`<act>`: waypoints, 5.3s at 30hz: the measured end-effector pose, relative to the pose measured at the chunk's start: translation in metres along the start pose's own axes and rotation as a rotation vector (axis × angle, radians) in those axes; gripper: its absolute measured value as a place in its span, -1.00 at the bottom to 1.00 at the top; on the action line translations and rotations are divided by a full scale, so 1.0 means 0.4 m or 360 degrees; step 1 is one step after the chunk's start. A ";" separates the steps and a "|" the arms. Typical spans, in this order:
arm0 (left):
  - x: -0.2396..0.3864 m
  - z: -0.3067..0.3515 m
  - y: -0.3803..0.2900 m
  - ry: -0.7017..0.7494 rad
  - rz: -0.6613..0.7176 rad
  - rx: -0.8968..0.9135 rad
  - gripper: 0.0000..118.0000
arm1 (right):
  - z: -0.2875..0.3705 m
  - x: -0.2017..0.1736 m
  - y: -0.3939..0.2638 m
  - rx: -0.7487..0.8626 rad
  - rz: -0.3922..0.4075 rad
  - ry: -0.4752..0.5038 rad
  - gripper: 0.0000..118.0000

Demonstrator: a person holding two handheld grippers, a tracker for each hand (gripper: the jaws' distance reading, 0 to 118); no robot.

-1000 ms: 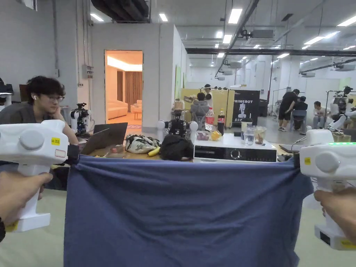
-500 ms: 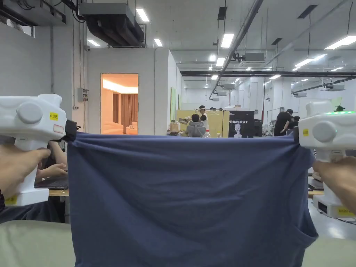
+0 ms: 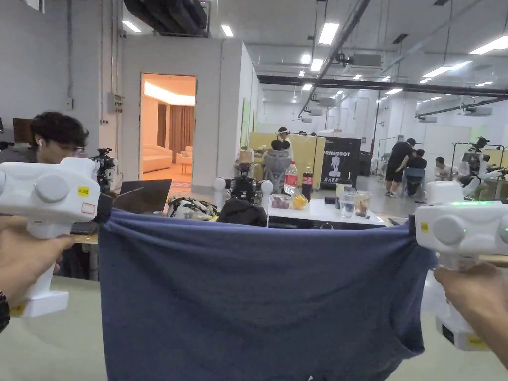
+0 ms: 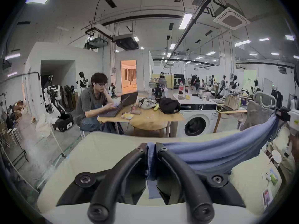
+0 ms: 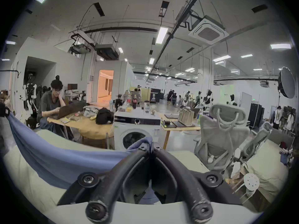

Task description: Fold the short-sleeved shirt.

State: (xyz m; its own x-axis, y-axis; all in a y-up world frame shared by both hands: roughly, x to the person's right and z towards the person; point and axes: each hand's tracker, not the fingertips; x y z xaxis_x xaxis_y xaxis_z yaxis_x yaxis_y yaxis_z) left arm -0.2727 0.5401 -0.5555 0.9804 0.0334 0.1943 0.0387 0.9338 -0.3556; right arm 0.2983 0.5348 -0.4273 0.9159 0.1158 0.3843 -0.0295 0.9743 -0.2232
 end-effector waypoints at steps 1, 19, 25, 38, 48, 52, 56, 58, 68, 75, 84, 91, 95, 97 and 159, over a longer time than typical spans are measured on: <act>0.004 0.004 -0.036 -0.0004 0.0015 -0.0017 -0.94 | 0.006 -0.003 -0.030 -0.0027 0.0018 -0.0004 -1.00; 0.006 0.301 -0.512 -0.0100 0.0096 -0.0236 -0.94 | 0.351 0.064 -0.453 -0.0299 0.0116 0.0016 -1.00; 0.007 0.359 -0.684 -0.0113 0.0103 -0.0354 -0.94 | 0.428 0.076 -0.627 -0.0522 0.0130 0.0030 -1.00; 0.004 0.364 -0.950 -0.0089 0.0110 -0.0789 -0.94 | 0.454 0.093 -0.879 -0.0978 0.0220 0.0095 -1.00; -0.031 0.287 -1.078 -0.0063 0.0132 -0.0989 -0.94 | 0.422 0.091 -1.024 -0.1149 0.0201 0.0128 -1.00; -0.026 0.297 -1.057 -0.0016 0.0136 -0.0968 -0.43 | 0.443 0.083 -0.981 -0.1101 0.0252 0.0038 -0.38; -0.005 0.318 -1.008 0.0014 0.0071 -0.0756 -0.18 | 0.470 0.076 -0.909 -0.0900 0.0114 0.0067 -0.04; 0.021 0.332 -0.986 -0.0003 0.0053 -0.0621 -0.18 | 0.472 0.058 -0.888 -0.0797 0.0066 0.0073 -0.04; 0.136 0.417 -0.972 0.0155 -0.0004 -0.0015 -0.30 | 0.526 -0.066 -0.865 -0.0302 -0.0070 0.0081 -0.79; 0.157 0.442 -0.964 0.0151 -0.0041 -0.0064 -1.00 | 0.566 -0.088 -0.839 -0.0201 -0.0168 0.0119 -1.00; 0.065 0.387 -0.996 0.0042 0.0129 -0.0627 -1.00 | 0.550 -0.098 -0.873 -0.0298 -0.0065 0.0168 -1.00; 0.001 0.352 -1.012 0.0138 0.0221 -0.0855 -0.03 | 0.536 -0.098 -0.899 -0.0378 -0.0057 0.0175 -1.00; -0.008 0.316 -1.050 0.0238 0.0211 -0.0963 -0.03 | 0.531 -0.095 -0.912 -0.0425 -0.0042 0.0164 -1.00; -0.012 0.292 -1.084 0.0282 0.0197 -0.1069 -0.03 | 0.529 -0.091 -0.917 -0.0448 -0.0024 0.0159 -1.00; -0.001 -0.051 -0.745 0.0015 0.0238 -0.0743 -1.00 | -0.005 0.007 -0.726 -0.0970 -0.0190 0.0233 -0.93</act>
State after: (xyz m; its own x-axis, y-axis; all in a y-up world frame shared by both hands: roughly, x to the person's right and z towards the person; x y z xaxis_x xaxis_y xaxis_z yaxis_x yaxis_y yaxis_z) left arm -0.2808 0.2547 -0.4682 0.9835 0.1496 0.1022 -0.0223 0.6596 -0.7513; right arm 0.3101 0.2518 -0.3632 0.9454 -0.0566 0.3211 0.2697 0.6891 -0.6726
